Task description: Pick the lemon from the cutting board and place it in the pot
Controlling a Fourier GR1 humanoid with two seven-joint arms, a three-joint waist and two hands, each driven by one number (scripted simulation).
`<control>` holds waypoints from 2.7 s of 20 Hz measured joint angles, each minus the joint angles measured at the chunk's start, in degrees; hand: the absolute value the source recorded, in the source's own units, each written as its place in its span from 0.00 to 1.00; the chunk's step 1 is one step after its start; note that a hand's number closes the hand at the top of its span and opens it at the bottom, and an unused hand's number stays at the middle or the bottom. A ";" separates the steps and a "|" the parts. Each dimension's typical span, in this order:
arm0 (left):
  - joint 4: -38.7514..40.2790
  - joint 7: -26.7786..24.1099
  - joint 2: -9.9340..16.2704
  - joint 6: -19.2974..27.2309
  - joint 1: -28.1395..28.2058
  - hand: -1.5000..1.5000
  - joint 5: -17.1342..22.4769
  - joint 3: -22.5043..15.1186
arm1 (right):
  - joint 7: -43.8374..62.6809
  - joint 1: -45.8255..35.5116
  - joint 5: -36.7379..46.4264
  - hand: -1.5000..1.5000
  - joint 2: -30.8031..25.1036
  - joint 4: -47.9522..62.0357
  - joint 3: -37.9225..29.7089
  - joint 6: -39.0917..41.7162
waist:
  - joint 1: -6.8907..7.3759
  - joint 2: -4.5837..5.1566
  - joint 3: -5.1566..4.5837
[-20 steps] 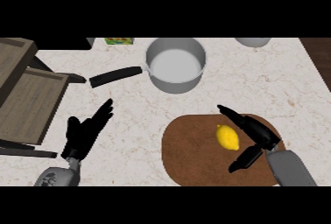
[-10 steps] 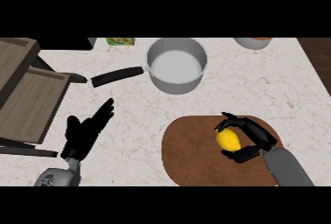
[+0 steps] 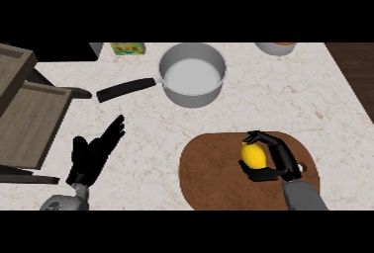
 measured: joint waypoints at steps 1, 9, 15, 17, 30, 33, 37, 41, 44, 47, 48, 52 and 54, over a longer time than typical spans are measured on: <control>-0.13 -0.02 0.08 0.12 0.28 0.50 0.05 0.19 | 0.02 0.76 -1.56 1.00 1.09 -0.75 -1.39 -2.92 | -0.28 -0.17 0.04; 0.19 -0.04 0.07 0.05 -0.12 0.50 0.01 0.35 | 0.28 7.12 -8.69 1.00 2.98 -7.92 2.50 -29.03 | 0.35 -0.04 -0.17; 0.60 0.62 0.02 -0.61 -1.09 0.50 0.05 0.09 | 7.88 11.87 -7.63 1.00 2.88 -16.05 15.00 -49.26 | 0.62 0.54 -0.11; 0.61 0.61 -0.04 -0.50 -1.29 0.50 -0.26 -0.09 | 11.61 13.56 -5.40 1.00 3.43 -18.66 19.94 -56.07 | 0.75 0.77 0.13; 1.09 0.32 -0.46 -0.58 -1.61 0.50 -0.96 -0.45 | 47.23 4.99 24.32 1.00 4.77 -22.35 30.24 -66.91 | 1.32 1.39 0.41; 1.03 0.67 -0.37 -0.66 -1.66 0.50 -0.85 -0.30 | 56.18 -0.29 30.70 1.00 4.85 -21.61 28.85 -63.09 | 1.30 1.26 0.41; 0.63 0.72 -0.37 -1.02 -1.42 0.50 -0.77 -0.50 | 69.31 -10.31 37.63 1.00 4.91 -19.84 26.92 -54.58 | 1.86 1.16 0.48; 1.20 0.30 -0.55 -1.49 -1.63 0.50 -0.79 -0.72 | 82.39 -21.85 42.51 1.00 4.91 -17.48 26.21 -43.09 | 2.36 1.30 0.61; 1.39 0.05 -0.92 -1.63 -2.53 0.50 -0.93 -0.89 | 90.34 -30.92 42.82 1.00 4.88 -13.59 26.99 -36.85 | 3.22 1.64 0.76; 1.51 0.05 -0.54 -2.41 -2.99 0.50 -0.78 -0.78 | 93.96 -39.20 41.29 1.00 4.88 -6.98 26.55 -32.40 | 4.14 2.04 0.84; 1.65 0.10 -0.37 -2.65 -3.24 0.50 -0.73 -0.68 | 94.81 -41.28 41.03 1.00 4.87 -4.92 26.73 -30.58 | 4.25 2.10 0.85; 1.66 -0.31 -0.93 -2.74 -3.38 0.50 -1.09 -1.31 | 96.88 -47.89 41.14 1.00 4.80 4.70 27.27 -24.23 | 5.19 2.48 0.85; 1.73 -0.62 -1.20 -2.72 -3.31 0.50 -1.38 -1.66 | 97.06 -50.18 40.48 1.00 4.79 9.31 27.41 -21.49 | 5.58 2.66 0.86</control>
